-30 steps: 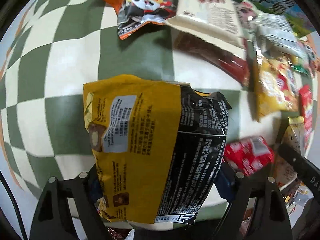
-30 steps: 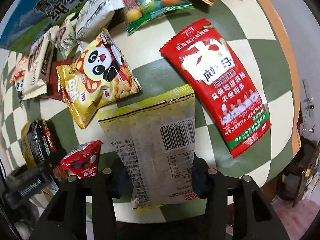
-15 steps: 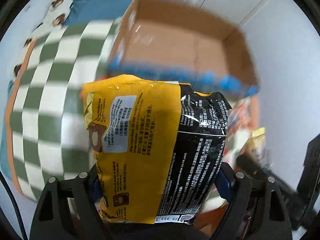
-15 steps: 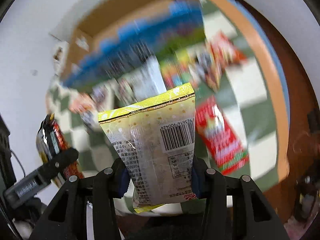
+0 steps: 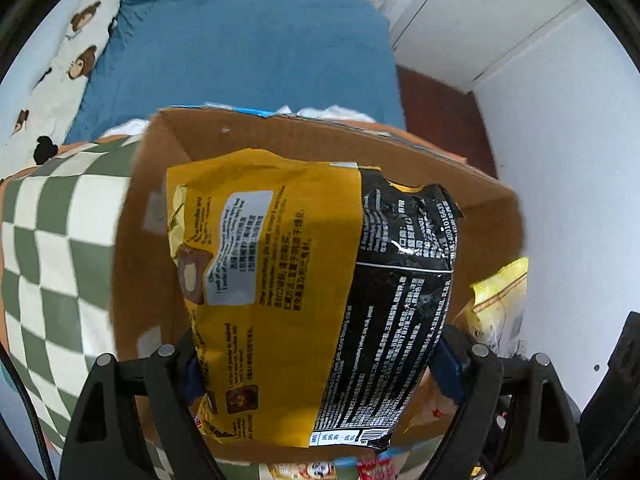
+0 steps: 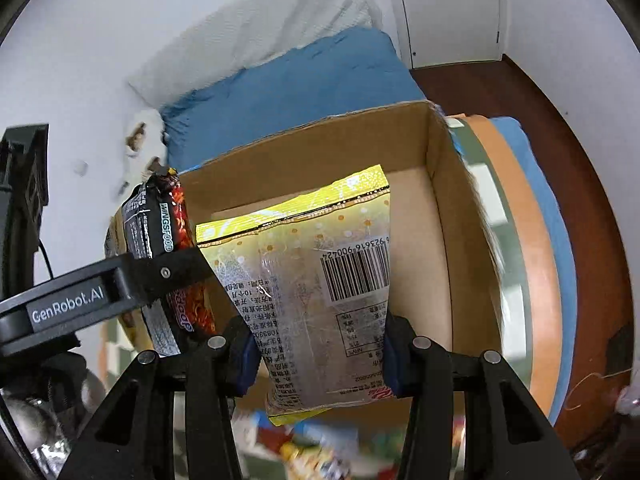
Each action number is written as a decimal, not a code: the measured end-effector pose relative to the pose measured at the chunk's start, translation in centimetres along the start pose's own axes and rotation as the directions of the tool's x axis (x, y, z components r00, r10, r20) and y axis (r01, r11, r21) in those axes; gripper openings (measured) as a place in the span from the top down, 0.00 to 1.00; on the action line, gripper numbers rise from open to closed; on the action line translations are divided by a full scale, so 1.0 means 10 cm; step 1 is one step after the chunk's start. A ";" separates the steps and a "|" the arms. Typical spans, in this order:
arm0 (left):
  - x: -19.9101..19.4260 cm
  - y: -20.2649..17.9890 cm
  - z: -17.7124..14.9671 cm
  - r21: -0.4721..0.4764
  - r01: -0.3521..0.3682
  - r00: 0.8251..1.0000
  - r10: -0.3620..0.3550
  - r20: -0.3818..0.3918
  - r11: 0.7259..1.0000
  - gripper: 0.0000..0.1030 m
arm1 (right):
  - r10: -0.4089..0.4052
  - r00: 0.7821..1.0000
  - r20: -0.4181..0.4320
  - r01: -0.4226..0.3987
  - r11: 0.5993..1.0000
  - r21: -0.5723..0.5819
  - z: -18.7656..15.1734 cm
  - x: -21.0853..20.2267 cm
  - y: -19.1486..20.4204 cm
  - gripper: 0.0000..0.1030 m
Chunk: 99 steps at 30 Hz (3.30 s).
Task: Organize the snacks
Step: 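Carry both bags into the cardboard box and open both tools, then grasp the white Franzzi cookie pack with left tool while right tool grasps the red spicy packet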
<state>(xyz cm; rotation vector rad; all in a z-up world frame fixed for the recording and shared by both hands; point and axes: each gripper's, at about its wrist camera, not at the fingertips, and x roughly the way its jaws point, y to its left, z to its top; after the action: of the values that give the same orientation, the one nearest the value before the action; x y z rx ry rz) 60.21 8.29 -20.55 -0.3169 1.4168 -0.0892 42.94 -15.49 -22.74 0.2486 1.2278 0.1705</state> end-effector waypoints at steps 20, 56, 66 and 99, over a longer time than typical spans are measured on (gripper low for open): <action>0.66 -0.04 0.40 0.049 -0.065 0.996 0.068 -0.061 0.997 0.05 | -0.072 0.984 -0.163 0.065 0.997 -0.044 0.56 1.33 -0.37 0.09; -1.01 0.07 -1.96 0.093 -0.166 0.909 0.116 0.399 0.982 0.05 | -0.110 0.964 0.242 0.138 0.985 -0.102 -1.08 -1.06 -0.12 0.09; -0.29 0.84 -2.52 -0.053 -0.242 0.960 0.247 0.130 0.969 0.05 | -0.010 0.999 -0.052 0.008 0.999 -0.040 -1.84 -0.44 -0.41 0.09; 0.62 1.13 -3.10 0.020 -0.228 0.966 0.228 -0.123 0.974 0.45 | -0.179 0.928 -0.327 0.183 0.983 -0.018 -2.82 0.51 -0.96 0.44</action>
<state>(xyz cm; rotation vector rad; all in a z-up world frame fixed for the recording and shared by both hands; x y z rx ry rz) 29.37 12.43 -33.19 -0.1431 1.5670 0.0767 17.98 -20.71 -38.92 0.1183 1.5765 0.0434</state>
